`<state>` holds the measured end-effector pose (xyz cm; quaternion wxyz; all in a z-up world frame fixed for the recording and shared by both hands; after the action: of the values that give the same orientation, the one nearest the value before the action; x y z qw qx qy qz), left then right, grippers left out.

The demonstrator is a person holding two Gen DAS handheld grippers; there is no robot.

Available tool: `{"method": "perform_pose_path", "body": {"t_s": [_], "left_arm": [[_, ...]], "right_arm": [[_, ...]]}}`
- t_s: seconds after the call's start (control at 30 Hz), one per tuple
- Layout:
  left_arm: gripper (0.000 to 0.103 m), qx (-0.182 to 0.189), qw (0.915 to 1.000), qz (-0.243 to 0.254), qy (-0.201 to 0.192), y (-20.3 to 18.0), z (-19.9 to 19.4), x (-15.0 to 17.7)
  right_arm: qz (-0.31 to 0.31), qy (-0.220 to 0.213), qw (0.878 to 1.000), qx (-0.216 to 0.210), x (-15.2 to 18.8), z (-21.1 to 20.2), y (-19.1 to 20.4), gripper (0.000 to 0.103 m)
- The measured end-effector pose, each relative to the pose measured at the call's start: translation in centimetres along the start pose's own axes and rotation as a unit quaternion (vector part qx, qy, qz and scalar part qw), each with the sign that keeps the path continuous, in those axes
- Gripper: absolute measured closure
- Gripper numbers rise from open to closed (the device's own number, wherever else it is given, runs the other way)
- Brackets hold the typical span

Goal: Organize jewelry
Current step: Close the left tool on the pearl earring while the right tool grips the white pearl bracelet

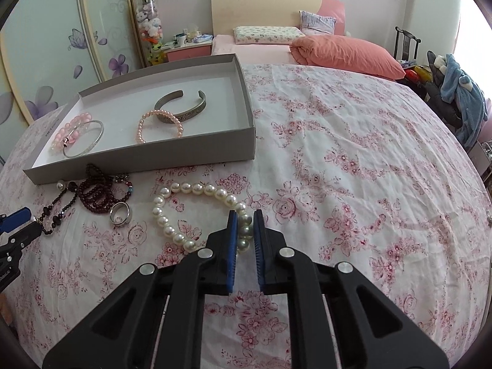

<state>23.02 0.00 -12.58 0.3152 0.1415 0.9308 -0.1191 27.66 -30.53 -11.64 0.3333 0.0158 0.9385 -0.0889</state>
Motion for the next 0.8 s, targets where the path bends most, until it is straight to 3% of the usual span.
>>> {"method": "perform_pose_path", "body": {"t_s": [0.13,0.3,0.8], "left_arm": [[0.065,-0.006,1.0000,-0.001,0.000,-0.4,0.4,-0.4],[0.084,-0.006,1.0000,-0.006,-0.002,-0.7,0.7,-0.7],[0.088,-0.044,0.9961,-0.076,-0.015,3.2,0.1,-1.2]], "right_arm": [[0.001,0.000,1.000,-0.001,0.1,0.0,-0.1,0.091],[0.001,0.000,1.000,-0.001,0.1,0.0,-0.1,0.091],[-0.020,-0.003,0.999,-0.031,0.3,-0.7,2.1,0.091]]}}
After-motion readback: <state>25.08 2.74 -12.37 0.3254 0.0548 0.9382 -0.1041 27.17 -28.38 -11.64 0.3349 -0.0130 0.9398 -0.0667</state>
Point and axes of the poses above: each gripper's, at about its wrist camera, not at the fingertips, and z roughly the way its jaws point, y to its left, x to its underside, the point moved 4 cm from there along z, roughly the way its jaws point, and after that the axes turned 14 degrees about x, right-handed, at the moved point
